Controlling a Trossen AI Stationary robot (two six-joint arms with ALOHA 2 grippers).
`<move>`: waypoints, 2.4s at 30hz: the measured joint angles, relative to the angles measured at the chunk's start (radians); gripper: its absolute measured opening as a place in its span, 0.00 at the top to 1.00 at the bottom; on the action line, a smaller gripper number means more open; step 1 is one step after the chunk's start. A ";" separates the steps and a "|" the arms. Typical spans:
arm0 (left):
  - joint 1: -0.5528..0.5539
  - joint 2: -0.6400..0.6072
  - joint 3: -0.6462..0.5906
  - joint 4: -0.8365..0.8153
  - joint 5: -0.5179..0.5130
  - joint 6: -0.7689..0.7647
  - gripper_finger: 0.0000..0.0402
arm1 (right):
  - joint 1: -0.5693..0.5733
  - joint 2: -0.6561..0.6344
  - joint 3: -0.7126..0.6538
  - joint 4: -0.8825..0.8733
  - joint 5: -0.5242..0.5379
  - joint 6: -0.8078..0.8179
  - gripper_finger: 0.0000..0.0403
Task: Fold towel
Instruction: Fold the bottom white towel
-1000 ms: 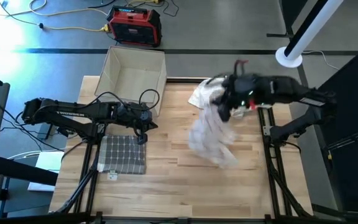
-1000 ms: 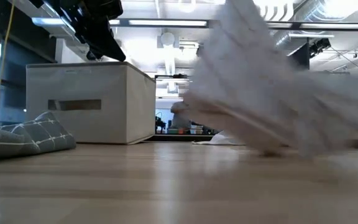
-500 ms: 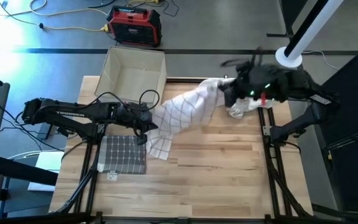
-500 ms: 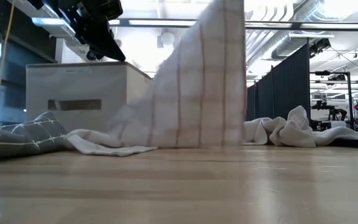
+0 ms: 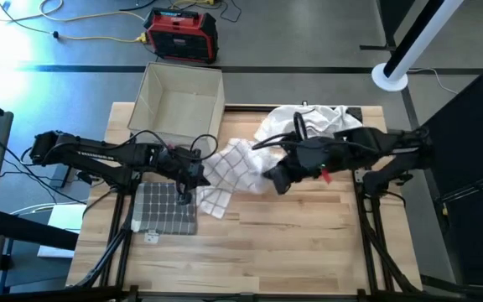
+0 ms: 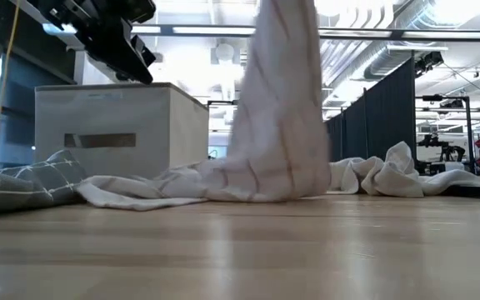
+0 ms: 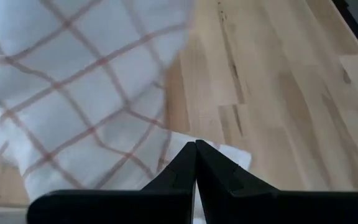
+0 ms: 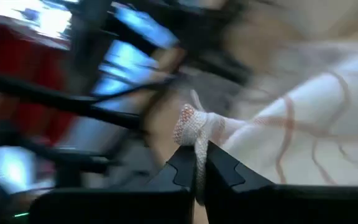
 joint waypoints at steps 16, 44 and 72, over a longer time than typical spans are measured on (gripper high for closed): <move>-0.003 0.000 0.000 0.127 -0.031 -0.187 1.00 | -0.084 0.001 -0.032 -0.658 0.474 0.013 1.00; -0.136 0.368 0.044 0.506 0.037 -0.269 1.00 | -0.445 -0.073 -0.291 -0.668 0.260 -0.406 0.49; -0.219 0.813 0.480 0.325 -0.295 -0.125 0.52 | -0.404 -0.125 -0.171 -0.668 0.225 -0.572 0.48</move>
